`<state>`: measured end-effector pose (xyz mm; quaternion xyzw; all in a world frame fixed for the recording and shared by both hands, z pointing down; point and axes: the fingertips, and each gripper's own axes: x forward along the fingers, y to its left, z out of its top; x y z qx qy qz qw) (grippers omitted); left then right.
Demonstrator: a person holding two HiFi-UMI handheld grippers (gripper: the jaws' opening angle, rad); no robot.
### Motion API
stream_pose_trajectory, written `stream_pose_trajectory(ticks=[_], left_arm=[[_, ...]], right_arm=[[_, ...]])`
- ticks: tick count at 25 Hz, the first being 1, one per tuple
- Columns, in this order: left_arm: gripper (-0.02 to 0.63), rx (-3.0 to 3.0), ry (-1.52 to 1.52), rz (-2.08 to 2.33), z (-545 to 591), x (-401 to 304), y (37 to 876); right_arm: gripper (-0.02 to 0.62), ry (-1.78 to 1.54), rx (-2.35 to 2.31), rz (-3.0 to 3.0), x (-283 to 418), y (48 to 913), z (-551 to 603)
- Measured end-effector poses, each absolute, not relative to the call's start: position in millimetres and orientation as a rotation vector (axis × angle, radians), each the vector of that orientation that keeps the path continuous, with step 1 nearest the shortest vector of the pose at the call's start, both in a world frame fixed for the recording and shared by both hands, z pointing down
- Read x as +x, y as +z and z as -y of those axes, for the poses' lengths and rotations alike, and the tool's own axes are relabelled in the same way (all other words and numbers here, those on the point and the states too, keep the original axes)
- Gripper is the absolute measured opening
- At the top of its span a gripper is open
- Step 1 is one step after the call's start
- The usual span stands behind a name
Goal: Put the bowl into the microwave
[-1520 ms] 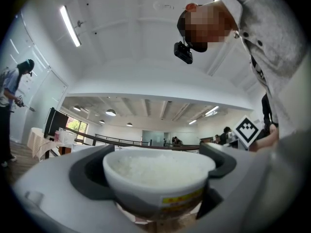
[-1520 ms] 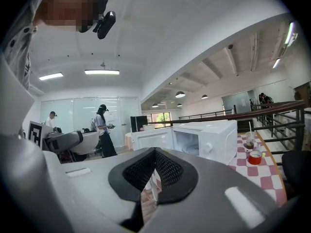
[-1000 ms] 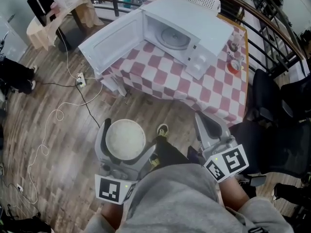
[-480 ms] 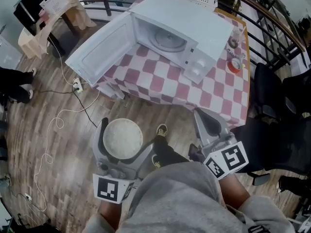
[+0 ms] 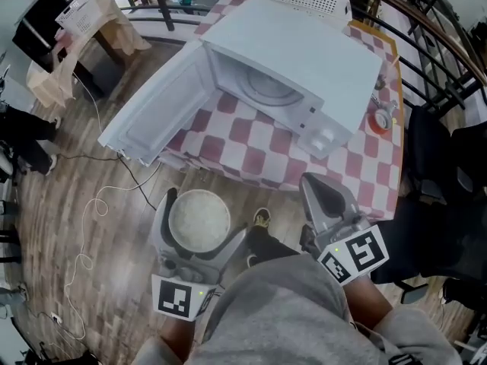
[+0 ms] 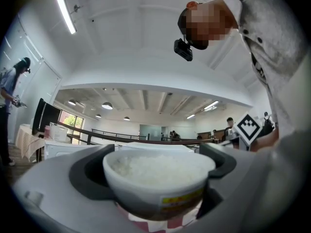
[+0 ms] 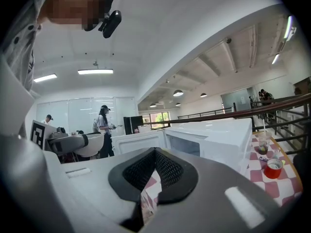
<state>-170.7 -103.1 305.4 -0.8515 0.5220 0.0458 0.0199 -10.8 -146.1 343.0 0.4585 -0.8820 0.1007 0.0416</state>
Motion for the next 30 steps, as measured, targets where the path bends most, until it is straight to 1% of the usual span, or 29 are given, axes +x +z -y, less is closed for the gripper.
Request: stream_pose_trajectory(ticks=[5,13,30], left_arm=[[0.541,-2.656,0.134,-1.605,136.1,-169.0,299.2],[0.541,-2.659,0.117,-1.579,180.1,-157.6,297.1],[0.541,-2.662,0.092,-1.569,215.9,-165.4,302.5]], right_arm=[[-0.003,0.272,1.402,2.700,-14.9,334.9,172.2],[-0.003,0.302,1.418,2.743,-11.5,328.7,211.2],[-0.003,0.290,1.386,2.808,-34.6,316.9,241.0]])
